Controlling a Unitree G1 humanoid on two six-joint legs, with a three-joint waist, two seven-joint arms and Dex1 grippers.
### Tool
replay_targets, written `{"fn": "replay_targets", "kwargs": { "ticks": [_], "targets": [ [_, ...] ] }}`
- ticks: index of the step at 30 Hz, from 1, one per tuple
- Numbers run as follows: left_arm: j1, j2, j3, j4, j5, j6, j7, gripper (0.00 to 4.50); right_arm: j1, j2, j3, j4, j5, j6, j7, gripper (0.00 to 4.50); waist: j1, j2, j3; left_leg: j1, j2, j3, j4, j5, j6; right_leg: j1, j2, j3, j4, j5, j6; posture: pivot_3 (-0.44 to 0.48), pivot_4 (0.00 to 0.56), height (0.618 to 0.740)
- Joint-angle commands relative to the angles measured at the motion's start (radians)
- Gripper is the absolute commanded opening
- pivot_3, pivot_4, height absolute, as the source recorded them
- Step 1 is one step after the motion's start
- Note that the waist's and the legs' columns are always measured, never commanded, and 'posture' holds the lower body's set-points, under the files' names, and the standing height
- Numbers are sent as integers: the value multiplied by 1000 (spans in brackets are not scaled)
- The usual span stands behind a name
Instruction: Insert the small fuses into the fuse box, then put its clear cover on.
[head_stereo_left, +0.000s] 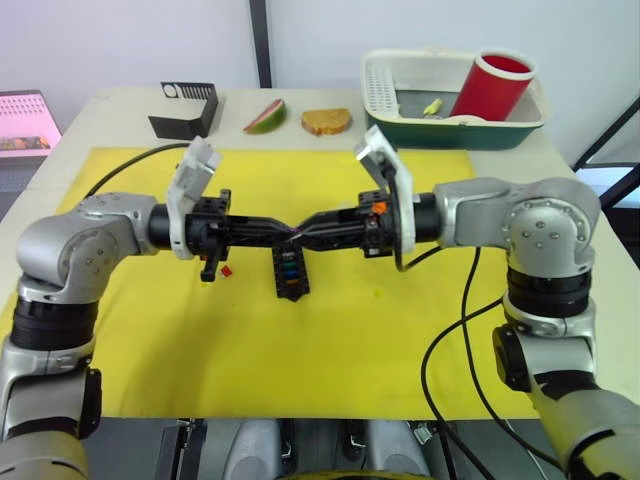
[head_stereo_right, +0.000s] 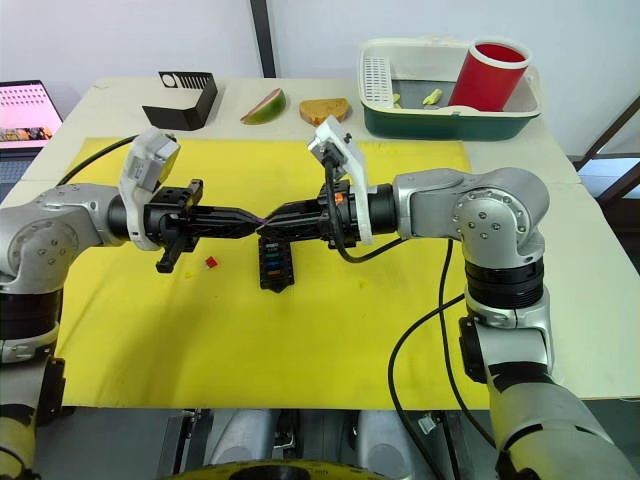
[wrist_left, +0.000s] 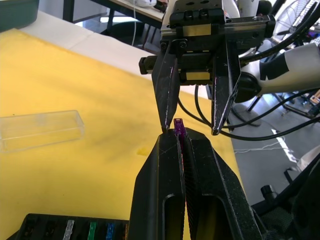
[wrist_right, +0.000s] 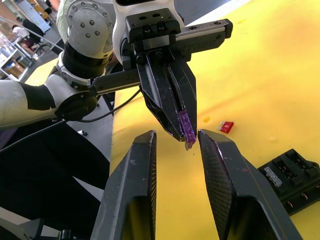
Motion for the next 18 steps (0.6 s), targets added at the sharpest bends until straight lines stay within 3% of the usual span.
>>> {"fn": "replay_targets", "kwargs": {
  "ticks": [1, 4, 5, 6, 18],
  "targets": [
    [0, 3, 11, -23, -8, -11, 4, 0, -22, -5, -2, -25, 16, -17, 12, 1403, 0, 0, 0, 0, 0, 0, 0, 0, 0, 0, 0, 0, 0, 0, 0, 0, 150, 740],
    [2, 6, 9, -24, -7, -12, 3, 0, -25, -7, 0, -24, 15, -19, 14, 1403, 0, 0, 0, 0, 0, 0, 0, 0, 0, 0, 0, 0, 0, 0, 0, 0, 150, 740],
    [2, 6, 9, -24, -6, -12, 2, 0, -26, -6, 0, -22, 15, -19, 14, 831, 0, 0, 0, 0, 0, 0, 0, 0, 0, 0, 0, 0, 0, 0, 0, 0, 150, 740],
    [3, 7, 9, -24, -6, -13, 2, 0, -27, -7, 1, -22, 14, -20, 14, 541, 0, 0, 0, 0, 0, 0, 0, 0, 0, 0, 0, 0, 0, 0, 0, 0, 150, 740],
    [4, 13, 9, -20, 1, -20, -5, 0, -19, -5, 18, -29, 9, -33, 14, 541, 0, 0, 0, 0, 0, 0, 0, 0, 0, 0, 0, 0, 0, 0, 0, 0, 150, 740]
  ]
}}
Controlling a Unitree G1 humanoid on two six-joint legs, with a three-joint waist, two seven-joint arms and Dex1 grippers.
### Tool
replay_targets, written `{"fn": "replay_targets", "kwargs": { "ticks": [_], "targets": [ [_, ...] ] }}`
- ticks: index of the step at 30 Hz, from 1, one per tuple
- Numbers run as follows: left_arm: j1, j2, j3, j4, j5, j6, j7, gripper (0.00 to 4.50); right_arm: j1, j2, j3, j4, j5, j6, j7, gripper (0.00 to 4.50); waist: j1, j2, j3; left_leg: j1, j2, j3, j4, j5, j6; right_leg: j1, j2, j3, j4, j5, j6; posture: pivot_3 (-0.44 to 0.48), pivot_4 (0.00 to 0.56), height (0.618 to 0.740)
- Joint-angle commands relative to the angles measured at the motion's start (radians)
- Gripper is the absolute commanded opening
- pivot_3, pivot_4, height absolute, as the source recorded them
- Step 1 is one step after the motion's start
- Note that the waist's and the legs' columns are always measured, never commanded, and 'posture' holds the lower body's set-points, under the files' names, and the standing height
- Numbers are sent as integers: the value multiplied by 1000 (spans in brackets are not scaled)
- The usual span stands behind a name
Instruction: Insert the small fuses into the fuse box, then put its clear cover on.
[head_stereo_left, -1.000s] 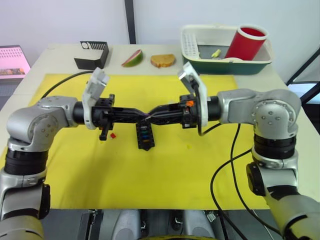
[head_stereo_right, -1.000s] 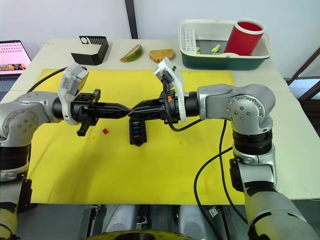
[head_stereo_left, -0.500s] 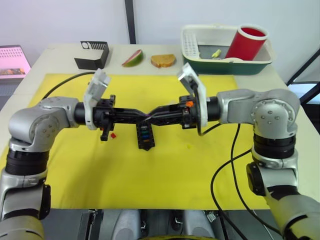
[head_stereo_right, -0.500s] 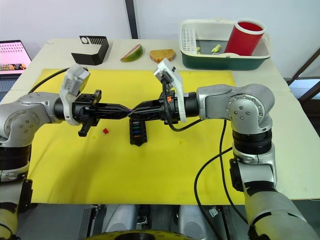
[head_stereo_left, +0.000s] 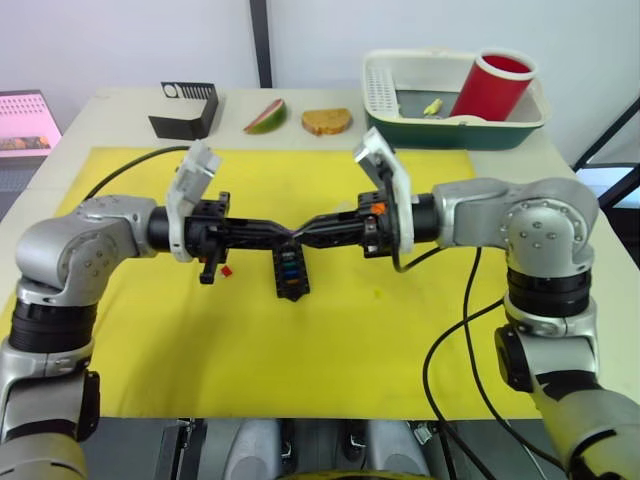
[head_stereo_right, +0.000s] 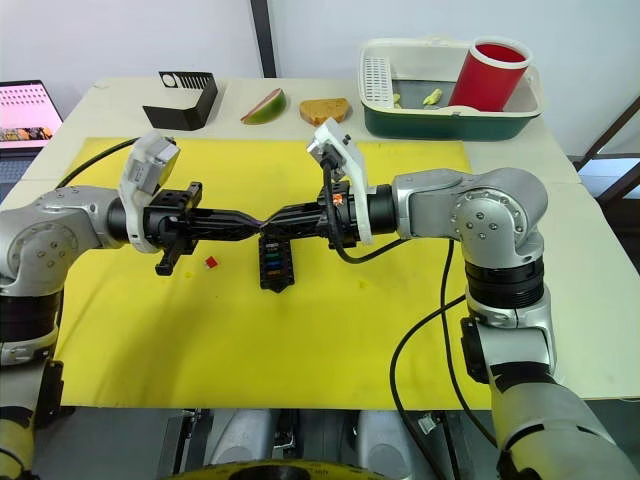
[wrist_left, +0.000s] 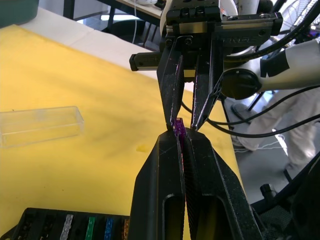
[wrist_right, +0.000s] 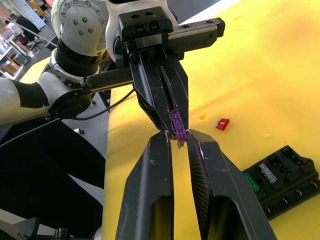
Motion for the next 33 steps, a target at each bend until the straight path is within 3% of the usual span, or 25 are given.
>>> {"fn": "replay_targets", "kwargs": {
  "ticks": [1, 5, 18, 21, 25, 28, 33],
  "targets": [
    [-7, 6, 8, -15, 0, -18, -1, 0, -18, 4, -1, -34, 19, -17, 14, 541, 0, 0, 0, 0, 0, 0, 0, 0, 0, 0, 0, 0, 0, 0, 0, 0, 150, 740],
    [-7, 4, 8, -15, 0, -19, -1, 0, -17, -1, 3, -37, 17, -19, 16, 19, 0, 0, 0, 0, 0, 0, 0, 0, 0, 0, 0, 0, 0, 0, 0, 0, 150, 740],
    [4, 11, 1, -27, 4, -19, -1, 0, -27, -18, 23, -42, 6, -26, 23, 19, 0, 0, 0, 0, 0, 0, 0, 0, 0, 0, 0, 0, 0, 0, 0, 0, 150, 740],
    [10, 31, -5, -27, 22, -30, -14, 954, -38, -34, 45, -33, -13, -38, 35, 0, 0, 0, 0, 0, 0, 0, 0, 0, 0, 0, 0, 0, 0, 0, 0, 0, 150, 740],
    [50, 112, -16, -19, 101, -106, -59, 2952, -73, -105, 152, -12, -119, -135, 125, 0, -3, 1, 0, 0, 0, 0, 0, 0, 0, 0, 0, 0, 0, 0, 0, 0, 150, 740],
    [103, 192, -57, 29, 237, -250, -100, 4423, -123, -159, 297, 68, -288, -317, 242, 0, -5, 1, 0, 0, 0, 0, -1, 0, 0, -1, 1, 0, 0, 0, 0, 0, 150, 740],
    [135, 202, -91, 113, 347, -368, -104, 4471, -209, -136, 429, 255, -483, -568, 408, 0, 1, 1, 1, -1, 0, 1, -1, -1, 2, -2, 1, 0, -1, 0, 0, 0, 150, 740]
  ]
}}
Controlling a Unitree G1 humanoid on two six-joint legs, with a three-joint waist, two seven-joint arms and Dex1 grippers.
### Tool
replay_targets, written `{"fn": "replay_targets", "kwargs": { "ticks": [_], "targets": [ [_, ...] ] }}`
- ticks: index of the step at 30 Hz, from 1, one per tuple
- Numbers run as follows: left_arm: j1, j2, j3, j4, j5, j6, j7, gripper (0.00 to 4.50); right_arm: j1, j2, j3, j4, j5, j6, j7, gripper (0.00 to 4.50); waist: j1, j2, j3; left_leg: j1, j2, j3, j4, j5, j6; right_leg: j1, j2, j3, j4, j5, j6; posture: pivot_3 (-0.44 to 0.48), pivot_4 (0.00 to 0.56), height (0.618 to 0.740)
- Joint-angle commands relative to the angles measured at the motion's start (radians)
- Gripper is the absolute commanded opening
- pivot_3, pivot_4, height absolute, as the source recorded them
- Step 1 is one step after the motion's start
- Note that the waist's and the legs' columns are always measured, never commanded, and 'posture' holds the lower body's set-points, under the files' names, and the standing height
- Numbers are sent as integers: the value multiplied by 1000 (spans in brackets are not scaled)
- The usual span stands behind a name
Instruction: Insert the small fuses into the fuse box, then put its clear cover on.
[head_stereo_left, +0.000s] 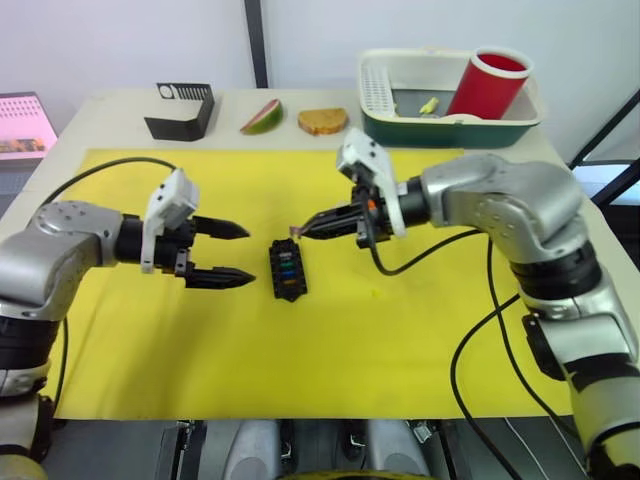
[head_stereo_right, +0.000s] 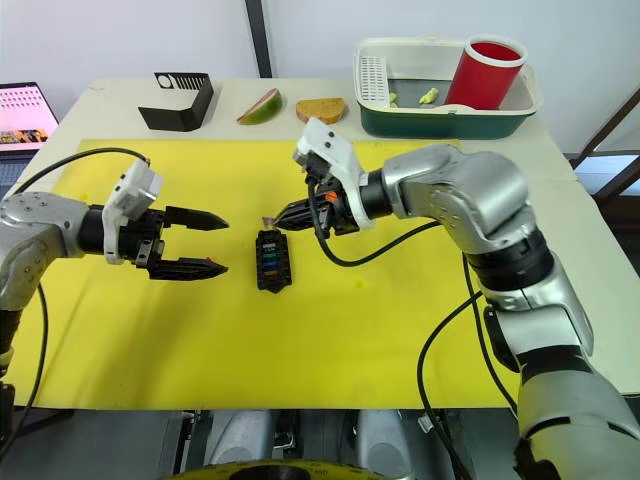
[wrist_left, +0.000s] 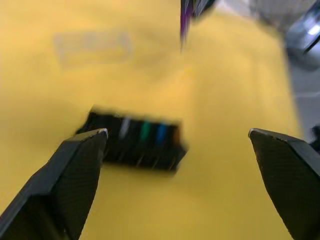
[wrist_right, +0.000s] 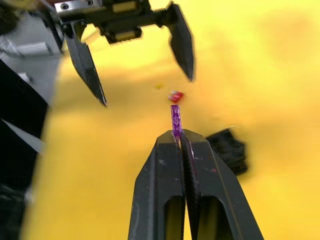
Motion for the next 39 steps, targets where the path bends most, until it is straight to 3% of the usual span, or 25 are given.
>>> {"fn": "replay_targets", "kwargs": {
  "ticks": [1, 5, 13, 23, 39],
  "targets": [
    [8, 1, -27, 42, 91, -105, -1, 4471, -74, 34, 60, 128, -135, -192, 118, 0, 4, 0, 0, 0, 0, 0, 0, 0, -1, 0, 0, 0, 0, 0, 0, 0, 150, 740],
    [27, -41, -65, 69, 154, -167, 19, 4471, -116, 105, 122, 314, -265, -389, 217, 0, 2, 0, 0, -1, 0, 1, 0, 0, 0, 0, -1, 0, -1, 0, 0, 0, 150, 740],
    [27, -101, -57, 44, 155, -155, 45, 4471, -128, 199, 123, 521, -398, -566, 328, 0, 0, 0, 0, -1, 0, 1, 0, 1, -1, 0, -1, 0, 0, 0, 0, 0, 150, 740],
    [50, -115, -49, 4, 149, -144, 79, 4471, -106, 266, 82, 642, -483, -702, 348, 0, -1, 0, 0, 0, 0, 1, 1, 1, -2, 0, -1, 0, 1, 0, 0, 0, 150, 740],
    [54, -116, -53, -17, 145, -126, 81, 4471, -94, 291, 54, 710, -550, -743, 362, 0, -1, 0, 1, 0, 0, 1, 1, 1, -2, 0, -1, 0, 1, 0, 0, 0, 150, 740]
  ]
}}
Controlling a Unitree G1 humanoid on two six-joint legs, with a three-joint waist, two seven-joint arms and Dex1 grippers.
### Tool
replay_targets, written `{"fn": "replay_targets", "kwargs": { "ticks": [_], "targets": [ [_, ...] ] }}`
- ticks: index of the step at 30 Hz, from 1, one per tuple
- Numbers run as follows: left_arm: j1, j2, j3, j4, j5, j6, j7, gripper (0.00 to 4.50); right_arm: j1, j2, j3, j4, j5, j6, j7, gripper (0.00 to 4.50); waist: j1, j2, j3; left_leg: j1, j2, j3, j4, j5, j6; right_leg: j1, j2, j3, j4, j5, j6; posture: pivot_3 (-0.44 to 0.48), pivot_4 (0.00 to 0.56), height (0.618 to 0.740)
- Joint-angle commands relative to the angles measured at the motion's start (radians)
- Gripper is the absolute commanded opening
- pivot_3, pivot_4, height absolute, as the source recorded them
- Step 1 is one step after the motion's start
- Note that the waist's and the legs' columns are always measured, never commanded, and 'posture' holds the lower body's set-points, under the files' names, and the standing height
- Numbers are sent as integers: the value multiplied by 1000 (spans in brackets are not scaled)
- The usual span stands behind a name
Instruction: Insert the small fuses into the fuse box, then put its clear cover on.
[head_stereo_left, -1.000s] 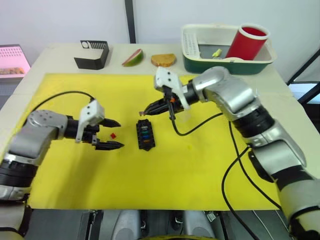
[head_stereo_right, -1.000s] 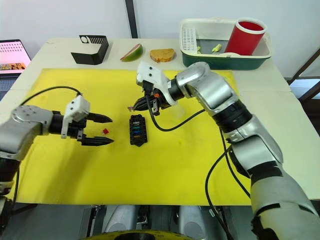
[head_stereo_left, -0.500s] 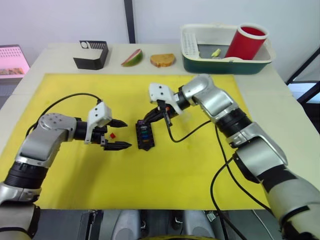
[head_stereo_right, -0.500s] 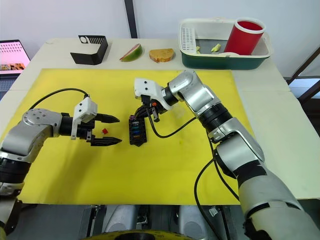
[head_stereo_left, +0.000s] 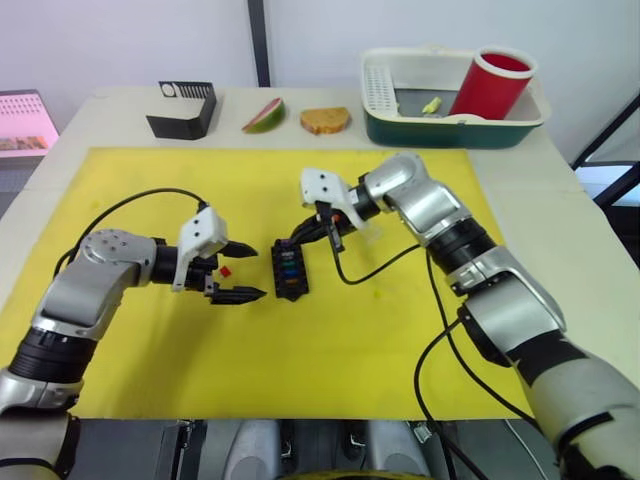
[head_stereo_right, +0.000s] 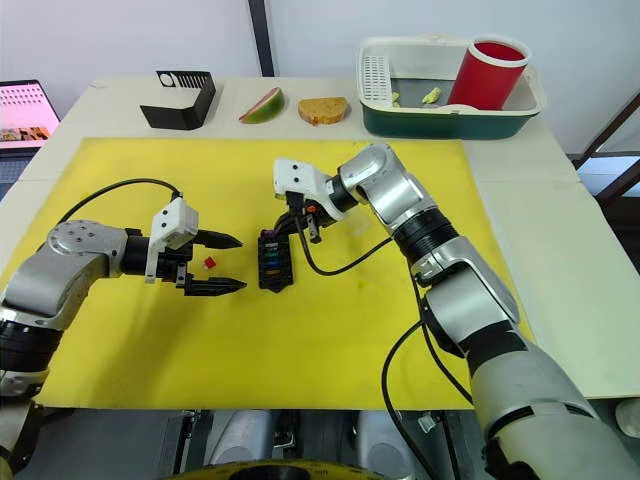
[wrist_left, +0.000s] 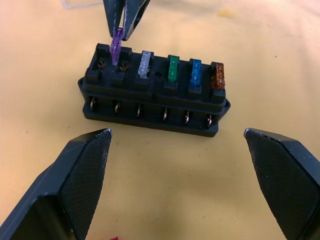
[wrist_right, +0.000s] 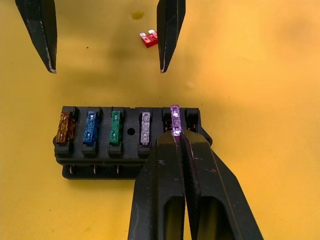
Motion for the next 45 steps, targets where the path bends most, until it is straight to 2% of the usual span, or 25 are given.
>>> {"fn": "replay_targets", "kwargs": {
  "ticks": [1, 20, 28, 45],
  "targets": [
    [-9, 3, 21, -21, -10, -1, -3, 4471, 2, 10, -33, -6, -8, -9, 7, 0, 1, 0, 0, 0, 0, 0, 0, 0, 0, 0, 0, 0, 0, 0, 0, 0, 150, 740],
    [6, 0, 18, -32, -6, -2, 7, 4471, 36, 35, -32, -30, -58, 73, -13, 0, -1, 0, 0, 0, 0, 0, 0, 0, 0, 0, 0, 0, 0, 0, 0, 0, 150, 740],
    [4, -8, 18, -27, -4, -5, 13, 4471, 54, 50, -8, -30, -112, 136, -69, 0, -3, 0, 0, 2, 0, 0, 0, 0, -1, 1, 0, 0, 1, 0, 0, 0, 150, 740],
    [-10, -16, 14, -14, 3, -11, 12, 4471, 129, 35, 56, -154, -180, 245, -73, 0, -2, 1, -1, 3, 0, 0, 0, 1, -1, 2, 0, 0, 2, 0, 0, 0, 150, 740]
  ]
}}
